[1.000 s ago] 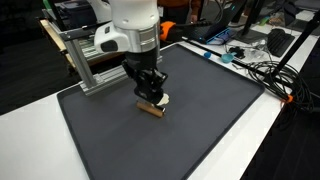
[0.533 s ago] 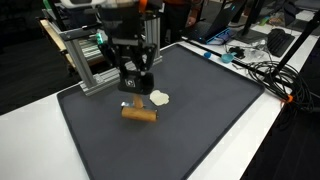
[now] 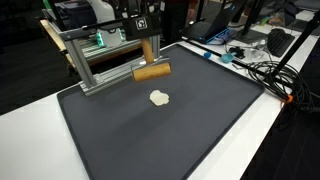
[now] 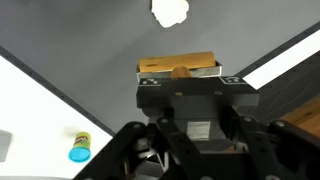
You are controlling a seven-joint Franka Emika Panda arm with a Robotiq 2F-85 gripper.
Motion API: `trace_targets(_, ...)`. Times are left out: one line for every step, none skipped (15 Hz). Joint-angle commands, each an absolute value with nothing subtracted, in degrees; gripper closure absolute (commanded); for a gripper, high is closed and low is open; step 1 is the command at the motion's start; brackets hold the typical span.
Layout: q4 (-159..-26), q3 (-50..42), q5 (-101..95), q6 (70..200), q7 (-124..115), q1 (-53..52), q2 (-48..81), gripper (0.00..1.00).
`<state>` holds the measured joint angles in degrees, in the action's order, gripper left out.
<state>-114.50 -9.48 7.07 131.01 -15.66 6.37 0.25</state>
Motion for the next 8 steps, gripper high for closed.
trace_targets(-128.72,-8.36,8.16,134.51,-5.04,6.46,-14.13,0.77)
trace_targets(-131.75,-8.62,9.78,134.76,-1.42,6.24,-17.24,0.77)
trace_targets(-134.91,-8.99,12.27,134.64,1.87,5.55,-20.36,0.77)
trace_targets(-126.73,-8.33,9.07,132.27,-3.91,6.6,-12.26,0.77)
trace_targets(-128.77,-8.38,9.42,132.2,-3.02,6.56,-14.31,0.52)
trace_targets(-129.11,-8.39,9.31,132.12,-3.17,6.61,-14.78,0.52)
trace_targets(-128.8,-8.4,9.31,132.14,-3.18,6.66,-14.37,0.52)
trace_targets(-128.44,-8.35,9.3,132.21,-3.19,6.65,-13.53,0.52)
